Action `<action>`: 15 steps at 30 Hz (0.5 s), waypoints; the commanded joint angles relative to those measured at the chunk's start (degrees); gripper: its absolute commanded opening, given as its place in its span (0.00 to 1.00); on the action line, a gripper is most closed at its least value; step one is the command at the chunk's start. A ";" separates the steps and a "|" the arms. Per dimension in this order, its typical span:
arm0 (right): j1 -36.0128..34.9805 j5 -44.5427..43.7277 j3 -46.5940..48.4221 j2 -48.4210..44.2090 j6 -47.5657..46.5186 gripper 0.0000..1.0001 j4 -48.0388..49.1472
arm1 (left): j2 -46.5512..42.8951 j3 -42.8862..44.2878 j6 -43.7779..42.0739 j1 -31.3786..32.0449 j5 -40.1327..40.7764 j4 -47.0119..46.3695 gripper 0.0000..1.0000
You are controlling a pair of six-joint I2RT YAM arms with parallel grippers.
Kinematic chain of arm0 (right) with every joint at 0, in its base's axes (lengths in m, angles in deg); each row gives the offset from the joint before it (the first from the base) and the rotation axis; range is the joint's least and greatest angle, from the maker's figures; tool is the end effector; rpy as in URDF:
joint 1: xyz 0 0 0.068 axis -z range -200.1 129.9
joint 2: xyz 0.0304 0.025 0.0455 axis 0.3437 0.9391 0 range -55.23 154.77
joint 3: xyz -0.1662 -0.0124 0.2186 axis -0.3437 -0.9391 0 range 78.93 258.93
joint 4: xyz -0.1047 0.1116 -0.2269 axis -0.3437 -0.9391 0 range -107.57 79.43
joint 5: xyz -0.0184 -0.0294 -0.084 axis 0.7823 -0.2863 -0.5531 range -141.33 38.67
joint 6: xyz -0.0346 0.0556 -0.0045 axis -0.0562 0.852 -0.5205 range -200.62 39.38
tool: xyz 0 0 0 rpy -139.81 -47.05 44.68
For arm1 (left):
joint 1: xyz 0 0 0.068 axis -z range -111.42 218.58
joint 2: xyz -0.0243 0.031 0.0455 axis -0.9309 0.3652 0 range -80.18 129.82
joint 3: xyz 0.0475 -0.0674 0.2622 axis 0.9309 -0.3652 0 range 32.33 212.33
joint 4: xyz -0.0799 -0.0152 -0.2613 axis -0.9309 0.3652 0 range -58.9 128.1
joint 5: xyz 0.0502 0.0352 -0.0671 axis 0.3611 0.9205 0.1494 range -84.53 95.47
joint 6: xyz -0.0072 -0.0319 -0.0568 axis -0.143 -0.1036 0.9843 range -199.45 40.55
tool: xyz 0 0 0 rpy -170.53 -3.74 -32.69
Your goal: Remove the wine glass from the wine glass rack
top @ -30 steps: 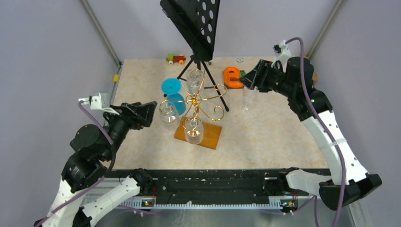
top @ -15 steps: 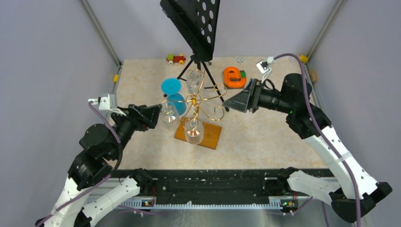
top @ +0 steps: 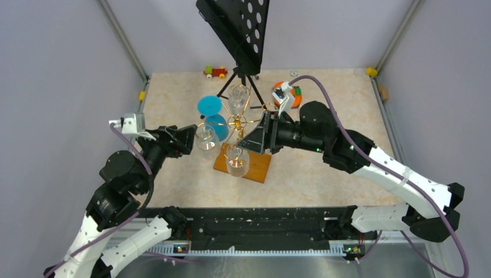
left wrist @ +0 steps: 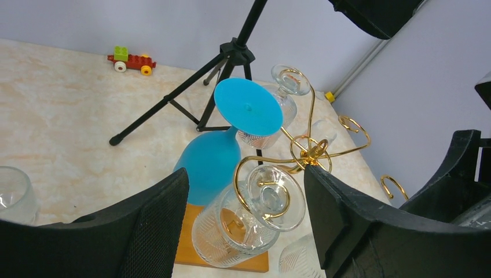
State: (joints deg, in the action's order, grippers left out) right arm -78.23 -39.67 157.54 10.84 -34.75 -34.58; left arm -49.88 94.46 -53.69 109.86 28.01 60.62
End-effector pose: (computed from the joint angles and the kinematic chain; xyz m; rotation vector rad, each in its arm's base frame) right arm 0.1352 0.2372 0.4466 -0.3832 1.9891 1.4274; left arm 0.0877 -0.0506 0.4397 -0.1082 1.5634 -0.6274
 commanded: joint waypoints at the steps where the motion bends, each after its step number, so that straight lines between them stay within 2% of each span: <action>1: -4.02 -17.22 4.20 1.32 2.54 0.51 -3.82 | 0.47 -0.43 -1.95 -0.19 1.01 -3.35 0.76; 6: -6.29 -21.63 4.48 2.02 2.28 0.52 -3.82 | -0.20 -0.58 -2.70 -0.23 1.86 -3.24 0.76; 12: -6.40 -15.85 6.82 5.12 2.12 0.52 -4.19 | -0.73 -0.77 -2.82 -0.23 2.24 -3.49 0.76; 15: -6.66 -16.13 8.30 6.00 2.15 0.53 -6.80 | -0.76 -0.71 -2.73 -0.23 2.27 -3.50 0.76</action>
State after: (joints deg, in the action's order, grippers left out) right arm -83.87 -56.57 161.82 16.02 -32.81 -39.59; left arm -50.07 93.94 -55.62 109.86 29.57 60.08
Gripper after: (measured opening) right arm 0.521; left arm 0.763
